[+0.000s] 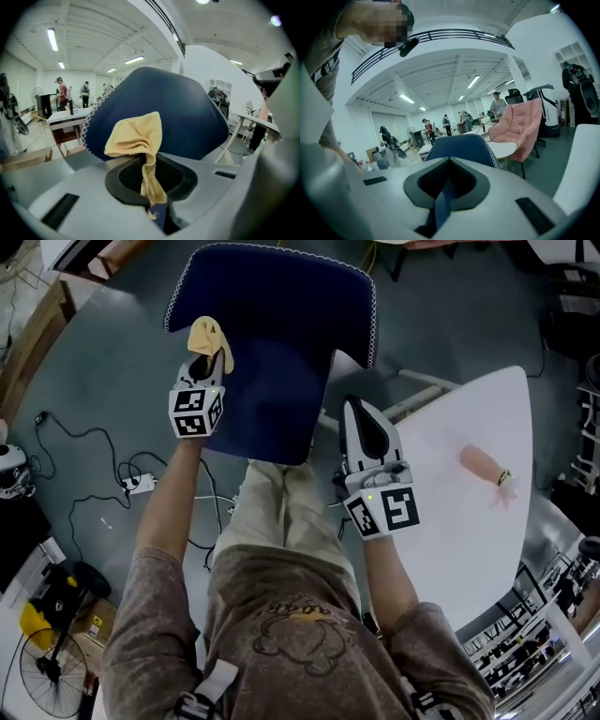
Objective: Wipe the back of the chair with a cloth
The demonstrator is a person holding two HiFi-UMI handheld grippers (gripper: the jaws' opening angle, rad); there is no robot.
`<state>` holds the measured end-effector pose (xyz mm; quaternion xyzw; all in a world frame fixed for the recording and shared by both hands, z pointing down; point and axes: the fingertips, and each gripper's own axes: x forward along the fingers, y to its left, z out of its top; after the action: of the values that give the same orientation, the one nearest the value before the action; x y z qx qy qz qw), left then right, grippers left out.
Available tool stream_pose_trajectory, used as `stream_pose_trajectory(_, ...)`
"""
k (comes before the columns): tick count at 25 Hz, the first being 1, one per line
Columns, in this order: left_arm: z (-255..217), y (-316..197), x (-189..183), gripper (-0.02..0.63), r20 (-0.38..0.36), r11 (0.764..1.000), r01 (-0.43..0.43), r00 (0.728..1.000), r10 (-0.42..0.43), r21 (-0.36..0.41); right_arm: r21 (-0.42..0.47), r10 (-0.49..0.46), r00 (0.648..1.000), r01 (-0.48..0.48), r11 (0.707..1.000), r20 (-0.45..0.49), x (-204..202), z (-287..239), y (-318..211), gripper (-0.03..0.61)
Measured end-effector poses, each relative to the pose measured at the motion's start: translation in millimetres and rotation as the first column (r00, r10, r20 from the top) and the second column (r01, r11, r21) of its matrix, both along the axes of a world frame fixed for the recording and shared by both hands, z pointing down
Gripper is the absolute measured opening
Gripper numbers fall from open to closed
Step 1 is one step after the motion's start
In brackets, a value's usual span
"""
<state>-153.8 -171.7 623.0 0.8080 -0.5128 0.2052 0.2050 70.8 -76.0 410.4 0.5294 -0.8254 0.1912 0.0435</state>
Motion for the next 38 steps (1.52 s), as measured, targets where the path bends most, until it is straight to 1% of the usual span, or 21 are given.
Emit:
stream_pose_trajectory(4,15,-6,-36,0.051,0.003,0.995,0.104,0.995,-0.104,-0.007,0.007,-0.014,1.000,0.014,1.000,-0.005,-5,1,-1,0.023)
stream_pose_trajectory(6,22,-10,-46,0.051,0.007,0.992,0.129,0.992,-0.129,-0.008,0.009,-0.020,1.000,0.020,1.000,-0.009,-6,1,0,0.023)
stream_pose_trajectory(9,35,-15,-51,0.051,0.024,0.991,0.132,0.991,-0.132,-0.010,0.009,-0.024,1.000,0.024,1.000,-0.009,-8,3,3,0.023)
stream_pose_trajectory(13,55,-27,-53,0.051,0.078,0.988,0.150,0.986,-0.149,-0.020,0.004,-0.039,0.999,0.039,0.999,0.001,-10,12,5,0.023)
stream_pose_trajectory(17,68,-41,-50,0.051,0.116,0.989,0.148,0.983,-0.145,-0.019,0.007,-0.049,0.999,0.049,0.999,0.008,-15,19,4,0.023)
stream_pose_trajectory(20,71,-49,-49,0.050,0.124,0.989,0.149,0.981,-0.146,-0.014,0.010,-0.051,0.999,0.050,0.999,0.018,-18,22,2,0.023)
stream_pose_trajectory(22,73,-50,-50,0.051,0.121,0.988,0.151,0.982,-0.147,-0.023,0.013,-0.054,0.998,0.054,0.998,0.021,-20,24,3,0.023)
stream_pose_trajectory(25,75,-50,-48,0.051,0.140,0.990,0.135,0.982,-0.129,-0.033,0.015,-0.052,0.998,0.052,0.999,0.022,-22,24,6,0.023)
stream_pose_trajectory(27,74,-50,-47,0.051,0.149,0.990,0.139,0.980,-0.133,-0.032,0.018,-0.045,0.999,0.045,0.999,0.025,-21,23,5,0.023)
stream_pose_trajectory(30,73,-50,-37,0.050,0.151,0.991,0.132,0.980,-0.127,-0.023,0.019,-0.036,0.999,0.035,0.999,0.033,-20,21,6,0.023)
stream_pose_trajectory(32,75,-48,-21,0.051,0.146,0.995,0.093,0.985,-0.089,-0.024,0.019,-0.035,0.999,0.034,0.999,0.037,-22,20,7,0.023)
stream_pose_trajectory(35,77,-46,13,0.050,0.124,0.999,0.017,0.992,-0.013,-0.030,0.019,-0.033,0.999,0.033,0.999,0.040,-23,21,10,0.023)
stream_pose_trajectory(38,74,-46,49,0.050,0.079,0.999,-0.030,0.996,0.031,-0.022,0.016,-0.025,0.999,0.024,1.000,0.042,-21,25,11,0.023)
